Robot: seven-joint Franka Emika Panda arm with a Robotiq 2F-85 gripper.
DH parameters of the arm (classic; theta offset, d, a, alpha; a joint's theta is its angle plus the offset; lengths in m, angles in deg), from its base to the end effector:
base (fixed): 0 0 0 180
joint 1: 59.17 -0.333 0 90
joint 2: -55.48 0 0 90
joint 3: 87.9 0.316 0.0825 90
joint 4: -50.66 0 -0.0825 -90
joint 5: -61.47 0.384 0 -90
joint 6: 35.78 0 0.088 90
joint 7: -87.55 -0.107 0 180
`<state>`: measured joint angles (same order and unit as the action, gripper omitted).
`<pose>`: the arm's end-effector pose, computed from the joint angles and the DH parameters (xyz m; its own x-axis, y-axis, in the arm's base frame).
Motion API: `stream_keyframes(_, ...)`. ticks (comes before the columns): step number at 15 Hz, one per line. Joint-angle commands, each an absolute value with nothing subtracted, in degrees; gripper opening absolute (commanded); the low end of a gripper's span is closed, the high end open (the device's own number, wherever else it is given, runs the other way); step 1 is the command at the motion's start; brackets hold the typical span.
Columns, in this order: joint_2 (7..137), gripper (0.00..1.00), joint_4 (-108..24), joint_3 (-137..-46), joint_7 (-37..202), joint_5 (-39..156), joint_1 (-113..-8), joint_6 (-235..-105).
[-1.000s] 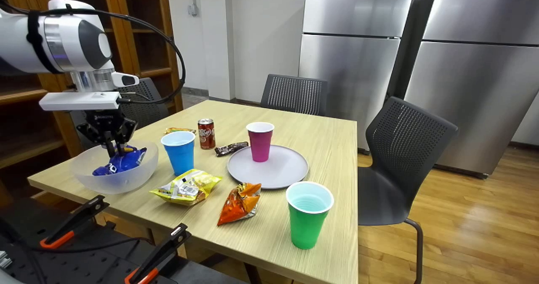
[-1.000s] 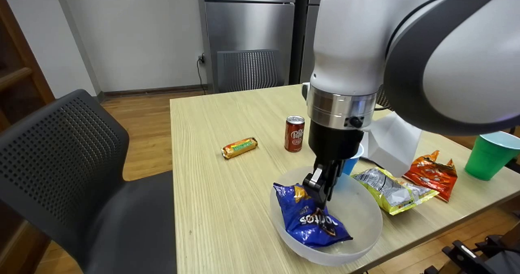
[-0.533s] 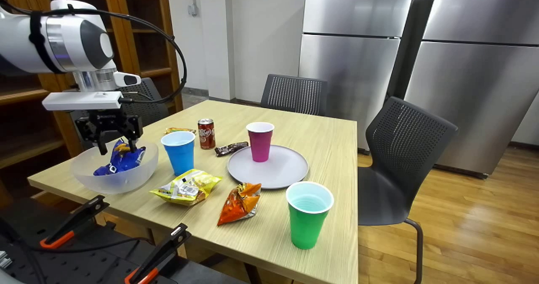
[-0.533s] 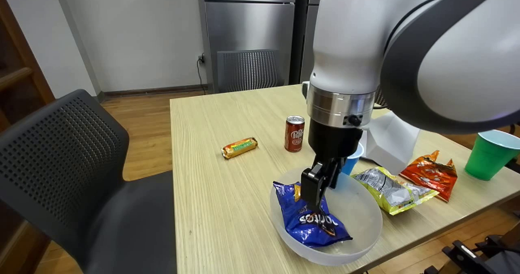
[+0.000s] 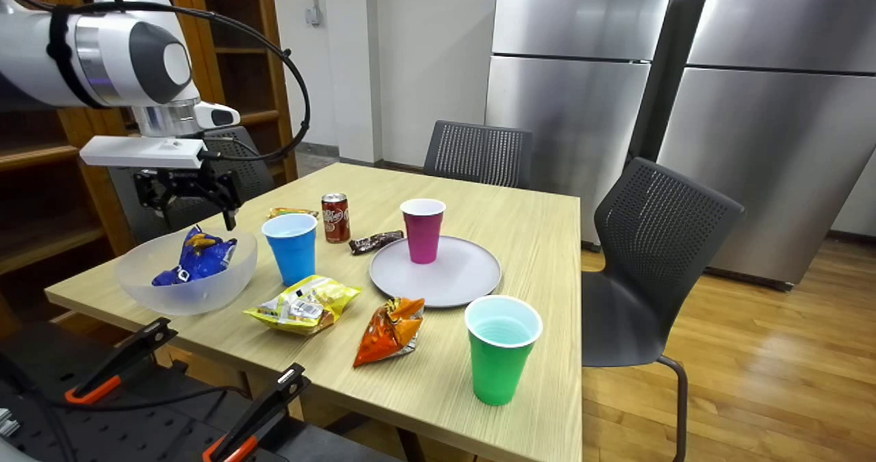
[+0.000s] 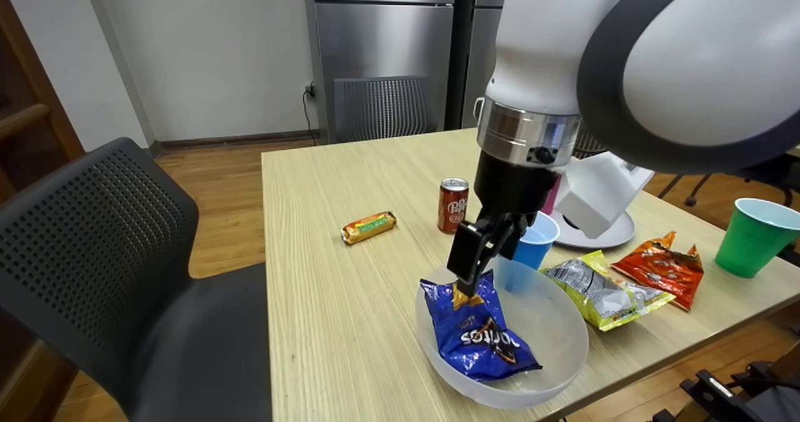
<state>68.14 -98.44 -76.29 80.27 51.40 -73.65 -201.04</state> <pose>0.3911 0.2077 0.1852 0.8799 0.4701 0.0691 0.4710 -0.8821 0.0032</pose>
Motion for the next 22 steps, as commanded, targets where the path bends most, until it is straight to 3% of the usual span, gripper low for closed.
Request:
stream_keyframes(1, 64.41, 1.00, -101.46, -76.21, 83.79, 55.01, -71.31, -204.89)
stream_keyframes(6, 64.25, 1.00, -102.60, -76.96, 84.88, 57.32, -69.11, -210.80)
stream_keyframes(22, 64.68, 1.00, -101.93, -76.72, 84.22, 63.27, -67.15, -209.73)
